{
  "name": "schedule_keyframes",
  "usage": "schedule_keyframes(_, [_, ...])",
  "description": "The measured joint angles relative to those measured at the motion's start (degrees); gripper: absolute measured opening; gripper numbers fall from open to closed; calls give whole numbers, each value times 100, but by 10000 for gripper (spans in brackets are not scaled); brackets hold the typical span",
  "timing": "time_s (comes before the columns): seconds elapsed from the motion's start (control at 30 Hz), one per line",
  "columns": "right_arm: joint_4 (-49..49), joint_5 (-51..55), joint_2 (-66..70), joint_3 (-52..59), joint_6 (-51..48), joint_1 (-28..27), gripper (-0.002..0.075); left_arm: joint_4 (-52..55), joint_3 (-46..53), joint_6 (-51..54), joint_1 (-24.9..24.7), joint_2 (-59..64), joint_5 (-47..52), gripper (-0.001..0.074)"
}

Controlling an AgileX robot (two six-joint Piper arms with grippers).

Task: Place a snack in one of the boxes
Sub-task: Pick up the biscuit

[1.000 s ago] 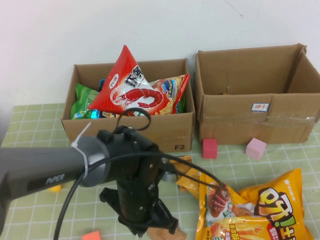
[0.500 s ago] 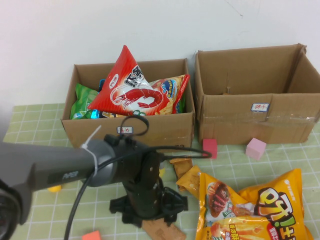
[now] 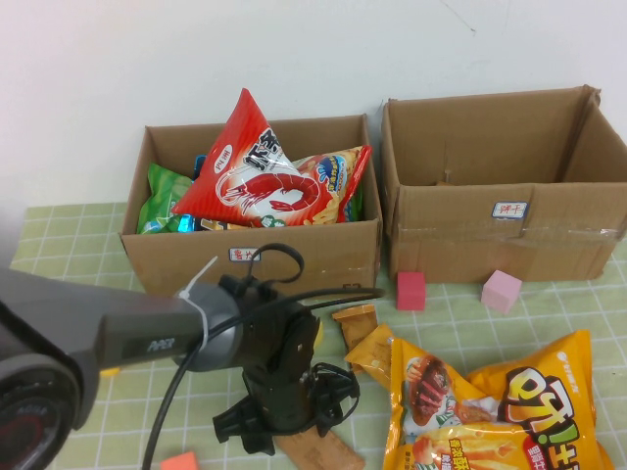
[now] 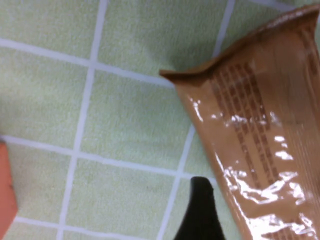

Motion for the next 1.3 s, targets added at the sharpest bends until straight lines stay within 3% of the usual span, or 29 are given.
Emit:
schedule_keyframes(0.73, [0,0,0,0,0,0,-2,-30,-10,-1022,0,390,-742,468])
schedule_keyframes(0.87, [0,0,0,0,0,0,-2,-134,-10,-975,0,390,-706,414])
schedule_keyframes(1.07, [0,0,0,0,0,0,-2,-592,-94,193,27,403,-654,414])
schedule_keyframes(1.3, [0,0,0,0,0,0,-2,-1076,-877,3097,27,485,-55,414])
